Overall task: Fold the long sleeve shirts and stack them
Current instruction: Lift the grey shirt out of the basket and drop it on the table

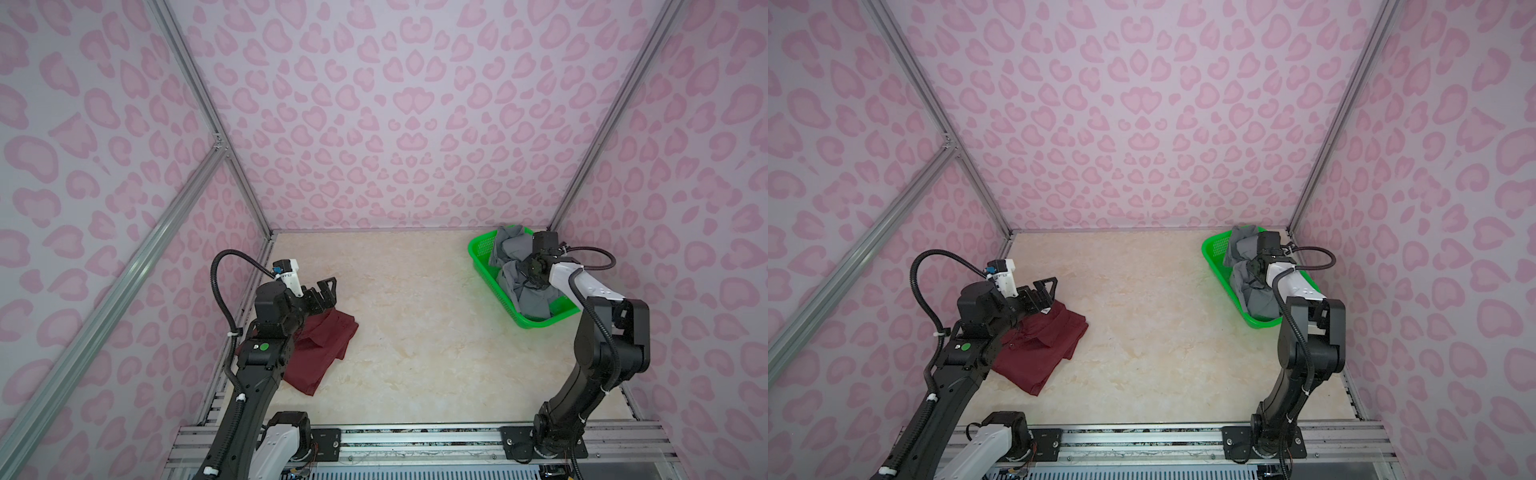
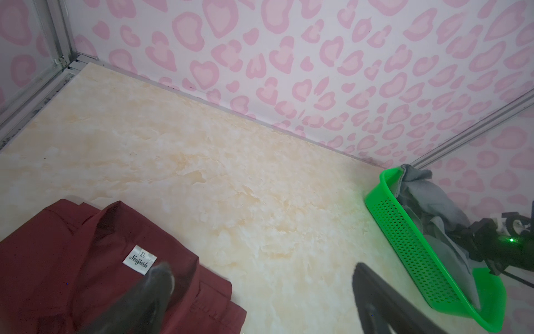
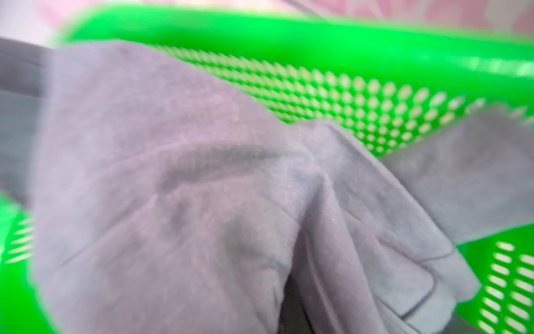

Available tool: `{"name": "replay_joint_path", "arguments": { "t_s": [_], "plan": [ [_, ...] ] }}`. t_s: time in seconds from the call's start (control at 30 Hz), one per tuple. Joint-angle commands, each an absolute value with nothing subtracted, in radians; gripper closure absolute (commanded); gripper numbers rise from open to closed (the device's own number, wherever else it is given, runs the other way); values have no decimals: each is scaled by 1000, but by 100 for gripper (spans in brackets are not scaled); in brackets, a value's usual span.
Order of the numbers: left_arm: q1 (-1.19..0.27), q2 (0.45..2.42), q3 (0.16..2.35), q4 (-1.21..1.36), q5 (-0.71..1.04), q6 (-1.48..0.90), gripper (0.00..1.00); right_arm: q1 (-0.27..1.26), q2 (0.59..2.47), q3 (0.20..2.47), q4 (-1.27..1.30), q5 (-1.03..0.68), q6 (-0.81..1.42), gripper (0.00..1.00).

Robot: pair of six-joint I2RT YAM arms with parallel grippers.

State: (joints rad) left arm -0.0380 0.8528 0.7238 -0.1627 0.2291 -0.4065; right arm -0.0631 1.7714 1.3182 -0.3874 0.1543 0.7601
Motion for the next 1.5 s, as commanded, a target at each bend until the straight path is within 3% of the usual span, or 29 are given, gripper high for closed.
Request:
{"name": "replay_joint_path", "arguments": {
  "t_s": [0.0, 0.4, 0.77, 1.0, 1.47],
  "plan": [
    [-42, 838, 739, -152, 248, -394, 1, -13, 1688, 1357, -397, 225, 674, 100],
    [-53, 826, 716, -162, 172, -448, 1, 210, 1419, 1569, -392, 119, 490, 100],
    [-183, 1031, 656, -193, 150, -660, 3, 555, 1289, 1850, -489, 77, 334, 100],
    [-226, 1159, 559, -137, 122, -806, 4, 733, 1170, 1741, -481, 168, 322, 100],
    [-231, 1399, 555, -151, 0, -857, 5, 748, 888, 1433, -505, 165, 415, 100]
  ]
}}
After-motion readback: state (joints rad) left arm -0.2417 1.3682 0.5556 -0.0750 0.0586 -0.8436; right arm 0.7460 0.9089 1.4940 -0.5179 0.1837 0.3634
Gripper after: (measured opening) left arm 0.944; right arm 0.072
